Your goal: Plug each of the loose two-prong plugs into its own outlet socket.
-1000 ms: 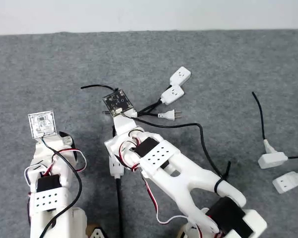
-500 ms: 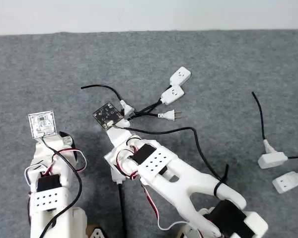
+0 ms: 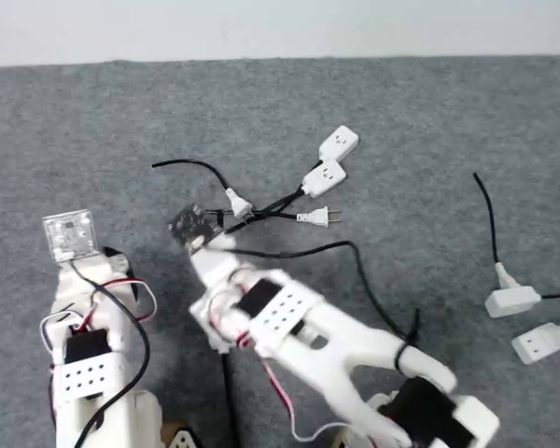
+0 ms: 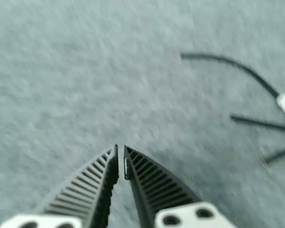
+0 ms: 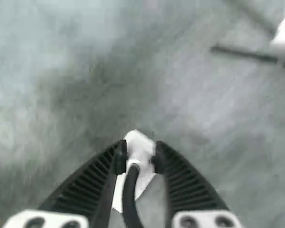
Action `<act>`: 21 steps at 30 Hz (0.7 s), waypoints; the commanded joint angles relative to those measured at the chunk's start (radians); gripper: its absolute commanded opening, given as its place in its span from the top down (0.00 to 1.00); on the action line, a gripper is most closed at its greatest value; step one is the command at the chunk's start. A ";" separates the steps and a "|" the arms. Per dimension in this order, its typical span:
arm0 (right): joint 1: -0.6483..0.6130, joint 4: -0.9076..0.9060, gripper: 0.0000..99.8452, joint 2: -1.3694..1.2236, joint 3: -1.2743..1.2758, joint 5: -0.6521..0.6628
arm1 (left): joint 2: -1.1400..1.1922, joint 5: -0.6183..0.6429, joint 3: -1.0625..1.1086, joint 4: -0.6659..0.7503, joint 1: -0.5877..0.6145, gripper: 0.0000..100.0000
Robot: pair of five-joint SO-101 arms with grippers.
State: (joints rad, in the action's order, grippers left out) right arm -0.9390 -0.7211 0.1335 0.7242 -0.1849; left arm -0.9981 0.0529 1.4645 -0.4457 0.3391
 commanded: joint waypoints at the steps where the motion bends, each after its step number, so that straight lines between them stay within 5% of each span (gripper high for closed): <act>1: -0.074 -0.090 0.76 0.004 -0.071 -0.133 | -0.015 0.032 -0.016 0.077 0.069 0.99; 6: -0.107 -0.093 0.75 -0.001 -0.078 -0.150 | -0.009 0.158 -0.067 0.075 0.166 0.99; 14: -0.119 -0.065 0.75 -0.159 -0.153 -0.146 | -0.008 0.175 -0.077 0.075 0.189 0.99; 19: -0.054 -0.065 0.99 -0.188 -0.175 -0.143 | -0.008 0.173 -0.074 0.075 0.187 0.99; 21: 0.012 -0.102 0.97 -0.157 -0.172 -0.124 | -0.008 0.173 -0.073 0.075 0.186 0.99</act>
State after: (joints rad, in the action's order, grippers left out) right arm -0.9943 -0.7994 -0.0614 0.6076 -0.3245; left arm -0.9981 0.2156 1.4477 -0.3966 0.5201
